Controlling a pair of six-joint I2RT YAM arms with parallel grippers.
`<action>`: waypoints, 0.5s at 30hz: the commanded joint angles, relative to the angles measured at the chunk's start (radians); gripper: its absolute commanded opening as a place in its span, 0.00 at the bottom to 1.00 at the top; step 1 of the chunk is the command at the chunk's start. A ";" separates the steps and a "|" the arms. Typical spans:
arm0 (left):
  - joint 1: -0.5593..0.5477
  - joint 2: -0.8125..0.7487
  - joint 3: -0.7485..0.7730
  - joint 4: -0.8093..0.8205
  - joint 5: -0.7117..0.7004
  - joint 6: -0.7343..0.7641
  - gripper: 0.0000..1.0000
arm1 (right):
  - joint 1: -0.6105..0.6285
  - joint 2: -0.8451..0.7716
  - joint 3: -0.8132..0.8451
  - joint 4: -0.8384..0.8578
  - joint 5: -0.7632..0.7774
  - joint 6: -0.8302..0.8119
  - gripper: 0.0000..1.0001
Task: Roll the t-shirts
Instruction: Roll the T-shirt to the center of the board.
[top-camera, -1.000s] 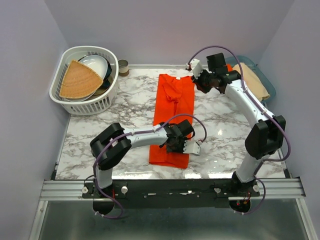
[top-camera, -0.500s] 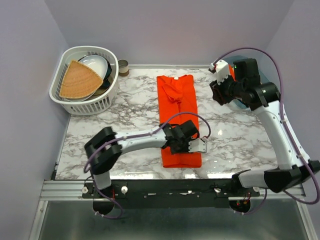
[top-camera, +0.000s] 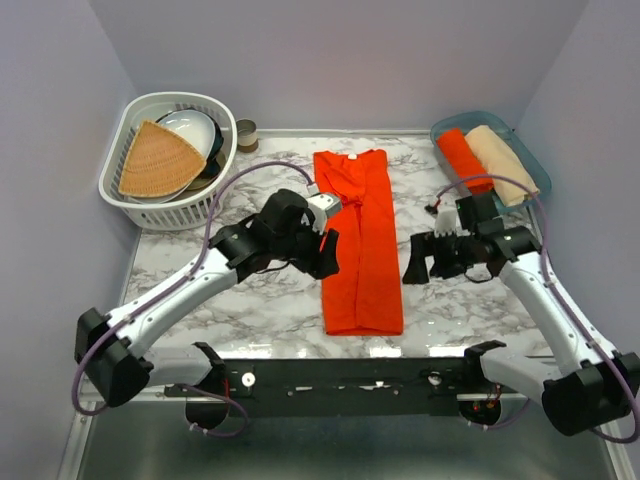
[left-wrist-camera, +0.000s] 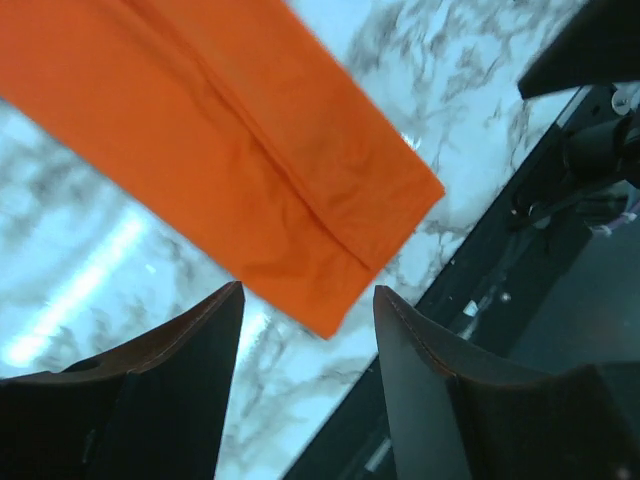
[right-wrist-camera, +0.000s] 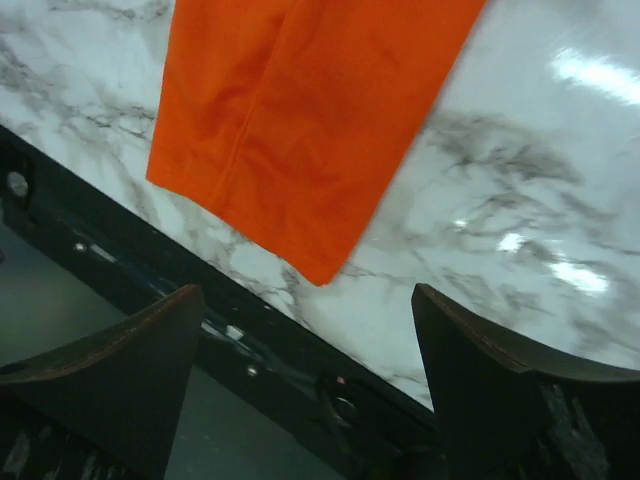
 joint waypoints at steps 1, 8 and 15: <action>0.073 0.098 -0.246 0.126 0.224 -0.362 0.63 | -0.018 0.031 -0.315 0.097 -0.272 0.253 0.88; 0.073 0.158 -0.533 0.371 0.338 -0.617 0.63 | -0.035 0.096 -0.535 0.310 -0.343 0.408 0.73; 0.073 0.213 -0.635 0.505 0.357 -0.744 0.63 | -0.035 0.235 -0.601 0.421 -0.288 0.534 0.69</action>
